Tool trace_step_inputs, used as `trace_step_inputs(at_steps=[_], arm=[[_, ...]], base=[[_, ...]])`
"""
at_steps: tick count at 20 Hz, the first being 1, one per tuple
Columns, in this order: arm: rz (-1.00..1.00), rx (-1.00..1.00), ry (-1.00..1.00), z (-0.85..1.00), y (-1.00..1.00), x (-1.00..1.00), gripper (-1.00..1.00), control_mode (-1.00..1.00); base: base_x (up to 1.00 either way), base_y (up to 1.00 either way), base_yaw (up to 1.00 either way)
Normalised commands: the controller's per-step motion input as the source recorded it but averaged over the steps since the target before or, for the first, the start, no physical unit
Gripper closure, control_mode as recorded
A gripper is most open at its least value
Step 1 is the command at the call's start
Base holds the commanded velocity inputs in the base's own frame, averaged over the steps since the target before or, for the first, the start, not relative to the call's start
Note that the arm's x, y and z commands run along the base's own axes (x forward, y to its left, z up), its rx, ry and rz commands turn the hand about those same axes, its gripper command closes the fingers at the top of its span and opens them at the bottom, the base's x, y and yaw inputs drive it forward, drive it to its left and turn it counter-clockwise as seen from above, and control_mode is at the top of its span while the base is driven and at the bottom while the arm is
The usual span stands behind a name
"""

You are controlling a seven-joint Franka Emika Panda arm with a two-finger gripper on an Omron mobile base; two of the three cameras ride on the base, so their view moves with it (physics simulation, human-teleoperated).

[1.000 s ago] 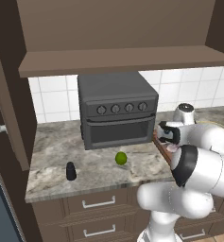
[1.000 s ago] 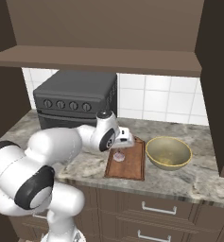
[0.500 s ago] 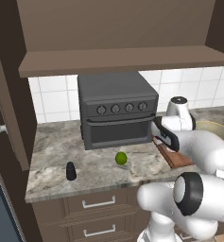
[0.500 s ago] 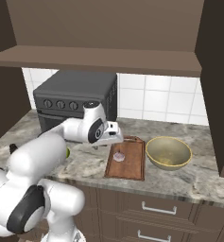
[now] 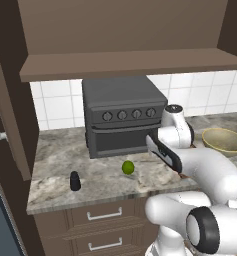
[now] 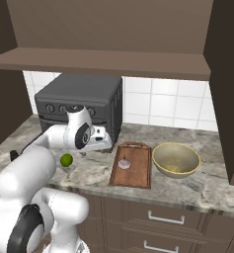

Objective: Open the cabinet. Place the bowl and condiment on the counter. Then place the lime and garlic on the cutting board.

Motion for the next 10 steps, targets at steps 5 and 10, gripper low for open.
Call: trace_step_inputs(at_steps=[5, 10], arm=[[0.0, 0.0, -0.01, 0.0, 0.65, 0.0, -1.0, -1.0], [0.0, 0.0, 0.0, 0.0, 0.64, 0.0, -1.0, -1.0]], base=[[0.0, 0.0, 0.0], [0.0, 0.0, 0.0]])
